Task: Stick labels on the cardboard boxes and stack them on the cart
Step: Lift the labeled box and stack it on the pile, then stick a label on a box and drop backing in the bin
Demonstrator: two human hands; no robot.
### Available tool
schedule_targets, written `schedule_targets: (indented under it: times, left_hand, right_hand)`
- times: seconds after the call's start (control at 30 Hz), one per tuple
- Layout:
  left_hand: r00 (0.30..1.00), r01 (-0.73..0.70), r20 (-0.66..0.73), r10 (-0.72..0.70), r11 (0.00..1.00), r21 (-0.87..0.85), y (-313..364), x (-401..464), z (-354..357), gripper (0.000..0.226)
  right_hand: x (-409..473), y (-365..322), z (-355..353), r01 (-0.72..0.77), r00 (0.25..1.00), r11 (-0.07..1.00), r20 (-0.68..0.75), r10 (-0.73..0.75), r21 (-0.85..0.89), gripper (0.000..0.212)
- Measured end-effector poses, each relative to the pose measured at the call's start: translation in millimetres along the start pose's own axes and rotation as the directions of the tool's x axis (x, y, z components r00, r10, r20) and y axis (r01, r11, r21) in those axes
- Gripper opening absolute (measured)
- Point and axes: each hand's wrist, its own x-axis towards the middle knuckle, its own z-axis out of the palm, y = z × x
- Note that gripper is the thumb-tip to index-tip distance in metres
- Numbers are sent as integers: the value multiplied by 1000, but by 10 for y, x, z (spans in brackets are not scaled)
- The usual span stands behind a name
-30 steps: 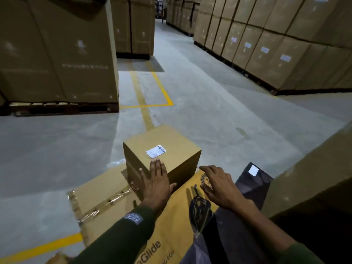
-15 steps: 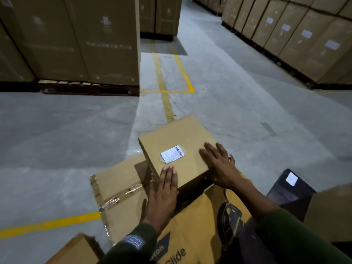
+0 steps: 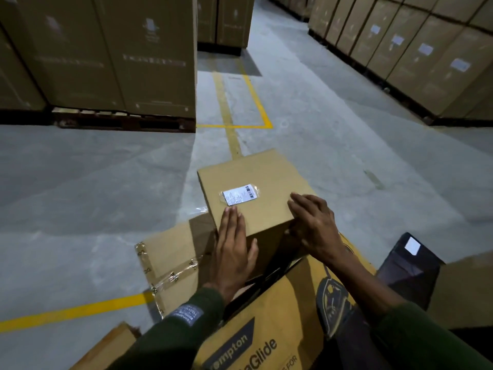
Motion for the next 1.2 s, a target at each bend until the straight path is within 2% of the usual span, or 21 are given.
schedule_targets:
  times: [0.3, 0.5, 0.9, 1.1, 1.2]
  left_hand:
    - [960, -224, -156, 231, 973, 62, 271, 217, -988, 55]
    - [900, -359, -214, 380, 924, 130, 734, -44, -1531, 49]
    - [762, -581, -259, 593, 803, 130, 1861, -1457, -2109, 42]
    - [701, -683, -234, 674, 729, 56, 2266, -1966, -1922, 41]
    - [681, -723, -172, 712, 691, -2, 2442, -2146, -1684, 42]
  right_hand:
    - [-167, -556, -740, -87, 948, 996, -308, 81, -8, 73]
    - [-769, -888, -1354, -155, 893, 988, -429, 139, -3, 73]
    - [-2831, -1590, -2328, -372, 772, 928, -558, 305, -8, 71]
    - [-3741, -1677, -2426, -510, 719, 860, -550, 424, -4, 69]
    - [-4127, -1644, -2397, -580, 691, 814, -534, 487, -9, 70]
